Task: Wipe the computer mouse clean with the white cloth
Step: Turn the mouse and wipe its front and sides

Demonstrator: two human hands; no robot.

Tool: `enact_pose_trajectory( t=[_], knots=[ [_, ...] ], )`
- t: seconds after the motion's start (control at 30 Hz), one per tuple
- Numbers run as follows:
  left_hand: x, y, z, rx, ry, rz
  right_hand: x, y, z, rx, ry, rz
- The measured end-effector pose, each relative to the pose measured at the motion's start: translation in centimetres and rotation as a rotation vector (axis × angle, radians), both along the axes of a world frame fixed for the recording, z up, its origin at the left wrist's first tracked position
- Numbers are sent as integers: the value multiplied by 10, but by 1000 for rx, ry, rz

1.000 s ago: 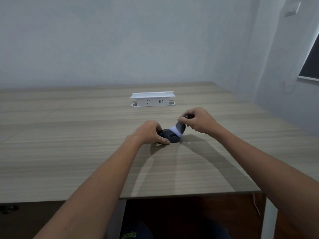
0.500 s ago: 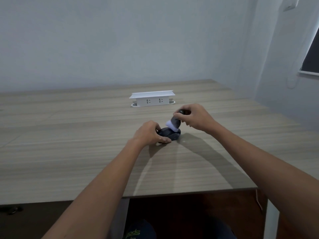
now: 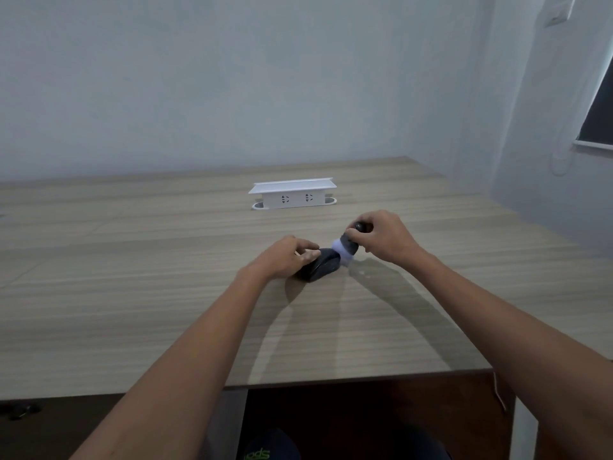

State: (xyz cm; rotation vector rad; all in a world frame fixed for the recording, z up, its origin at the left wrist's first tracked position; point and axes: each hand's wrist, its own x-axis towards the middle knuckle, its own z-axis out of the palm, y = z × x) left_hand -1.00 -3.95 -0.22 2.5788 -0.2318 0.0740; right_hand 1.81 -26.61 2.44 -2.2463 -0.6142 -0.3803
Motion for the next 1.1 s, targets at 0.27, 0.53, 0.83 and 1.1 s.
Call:
enact_pose_trajectory(
  t=[0.27, 0.53, 0.83, 1.1],
  knots=[
    [-1, 0, -5, -17, -28, 2, -5, -6, -17, 5, 51, -20],
    [6, 2, -12, -93, -35, 29, -8, -6, -15, -26, 109, 105],
    [9, 2, -9, -146, 6, 47, -7, -7, -18, -99, 36, 117],
    [9, 1, -6, -108, 4, 48, -11, -4, -9, -145, 15, 208]
  ],
)
